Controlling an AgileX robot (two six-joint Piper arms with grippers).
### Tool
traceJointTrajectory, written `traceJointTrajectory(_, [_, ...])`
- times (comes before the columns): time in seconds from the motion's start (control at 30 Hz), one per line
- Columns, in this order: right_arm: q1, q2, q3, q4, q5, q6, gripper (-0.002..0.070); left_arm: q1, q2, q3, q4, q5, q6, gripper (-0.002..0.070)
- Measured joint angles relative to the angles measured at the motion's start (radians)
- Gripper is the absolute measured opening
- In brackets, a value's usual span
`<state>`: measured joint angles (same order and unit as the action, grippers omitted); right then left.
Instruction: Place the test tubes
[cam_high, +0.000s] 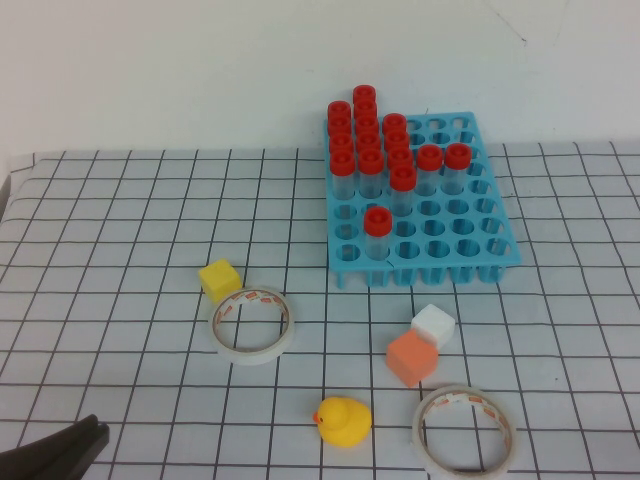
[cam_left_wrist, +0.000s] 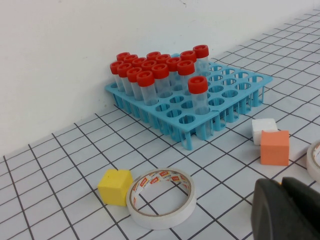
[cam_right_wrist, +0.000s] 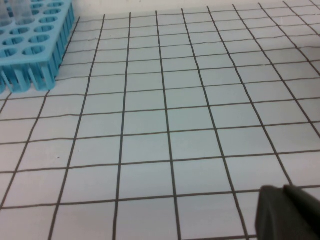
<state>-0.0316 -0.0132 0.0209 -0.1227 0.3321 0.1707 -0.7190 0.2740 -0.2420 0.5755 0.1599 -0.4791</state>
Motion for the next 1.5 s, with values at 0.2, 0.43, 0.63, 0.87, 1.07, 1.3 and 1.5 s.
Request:
traceJointTrajectory(0.2, [0.0,0.0,0.0,-0.002,0.0,0.0,-0.0001,0.0,-0.002,0.019,-0.056,-0.006,0.016,-0.0001])
traceJointTrajectory(0.43, [0.0,0.0,0.0,-0.001,0.001,0.0,-0.0001,0.071,-0.125,0.17,-0.412,-0.186,0.491,-0.0001])
traceJointTrajectory(0.63, [0.0,0.0,0.0,-0.001,0.001,0.0,-0.0001,0.269,-0.265,0.261,-0.472,-0.314,0.772,-0.0001])
traceJointTrajectory(0.87, [0.0,0.0,0.0,-0.001,0.002,0.0,-0.0001,0.537,-0.283,0.261,-0.502,-0.185,0.728,-0.0001])
traceJointTrajectory(1.07, [0.0,0.0,0.0,-0.001,0.004,0.0,-0.0001,0.697,-0.285,0.261,-0.51,-0.102,0.516,-0.0001])
traceJointTrajectory(1.3, [0.0,0.0,0.0,-0.001,0.006,0.0,-0.0001,0.768,-0.286,0.261,-0.575,0.016,0.445,-0.0001])
traceJointTrajectory(1.5, [0.0,0.0,0.0,-0.001,0.008,0.0,-0.0001,0.781,-0.287,0.261,-0.584,0.093,0.445,-0.0001])
